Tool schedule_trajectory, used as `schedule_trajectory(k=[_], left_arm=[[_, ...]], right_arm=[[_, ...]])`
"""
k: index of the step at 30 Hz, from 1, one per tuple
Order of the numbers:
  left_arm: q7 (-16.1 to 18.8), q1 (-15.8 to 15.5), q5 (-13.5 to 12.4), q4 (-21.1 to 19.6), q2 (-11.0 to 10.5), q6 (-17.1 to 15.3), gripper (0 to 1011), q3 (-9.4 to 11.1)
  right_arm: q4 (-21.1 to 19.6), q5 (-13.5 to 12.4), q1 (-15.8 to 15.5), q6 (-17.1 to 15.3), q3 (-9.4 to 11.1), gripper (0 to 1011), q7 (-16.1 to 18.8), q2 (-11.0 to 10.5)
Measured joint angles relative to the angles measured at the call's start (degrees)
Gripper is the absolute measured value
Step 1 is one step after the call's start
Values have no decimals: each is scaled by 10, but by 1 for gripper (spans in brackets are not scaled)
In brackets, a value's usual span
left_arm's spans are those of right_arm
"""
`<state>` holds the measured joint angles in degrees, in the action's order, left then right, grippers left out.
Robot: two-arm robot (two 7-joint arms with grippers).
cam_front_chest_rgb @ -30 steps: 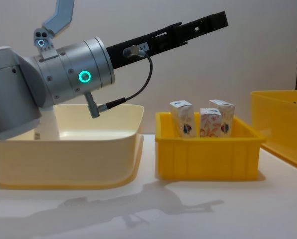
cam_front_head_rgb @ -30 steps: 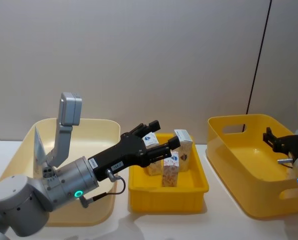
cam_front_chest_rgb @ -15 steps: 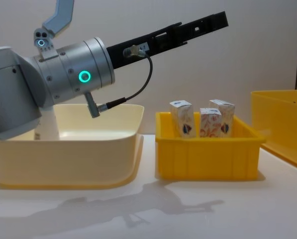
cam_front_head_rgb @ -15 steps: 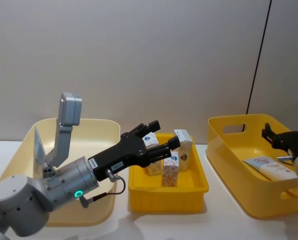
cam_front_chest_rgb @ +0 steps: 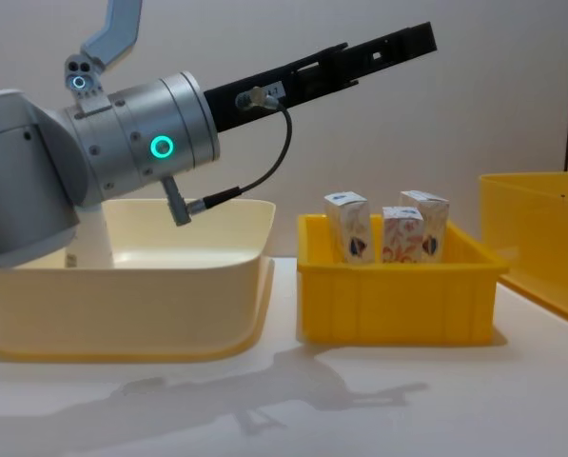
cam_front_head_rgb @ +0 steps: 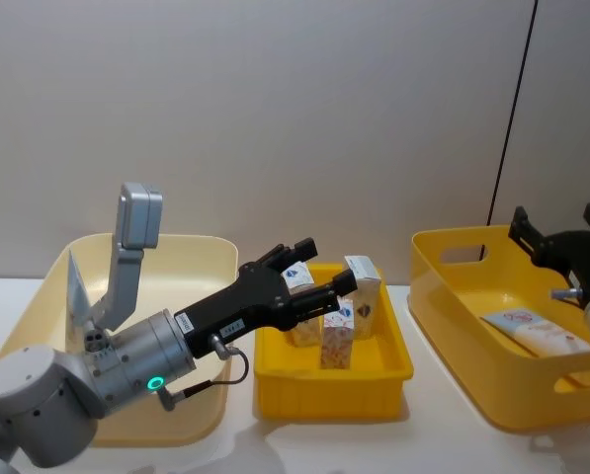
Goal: Bimanual collaborative sorting of washing and personal care products
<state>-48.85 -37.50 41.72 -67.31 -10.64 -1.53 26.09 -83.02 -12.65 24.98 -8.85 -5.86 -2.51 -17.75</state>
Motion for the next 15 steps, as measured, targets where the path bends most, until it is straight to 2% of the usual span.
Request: schedule_trajectory(k=[6, 15], left_arm=[[14, 7, -8, -8, -3, 0, 1002, 0], [76, 38, -47, -40, -17, 0, 1002, 0]], right_arm=[[-5, -3, -4, 3, 1, 1001, 3, 0], [-27, -7, -35, 11, -8, 1001, 10, -1]])
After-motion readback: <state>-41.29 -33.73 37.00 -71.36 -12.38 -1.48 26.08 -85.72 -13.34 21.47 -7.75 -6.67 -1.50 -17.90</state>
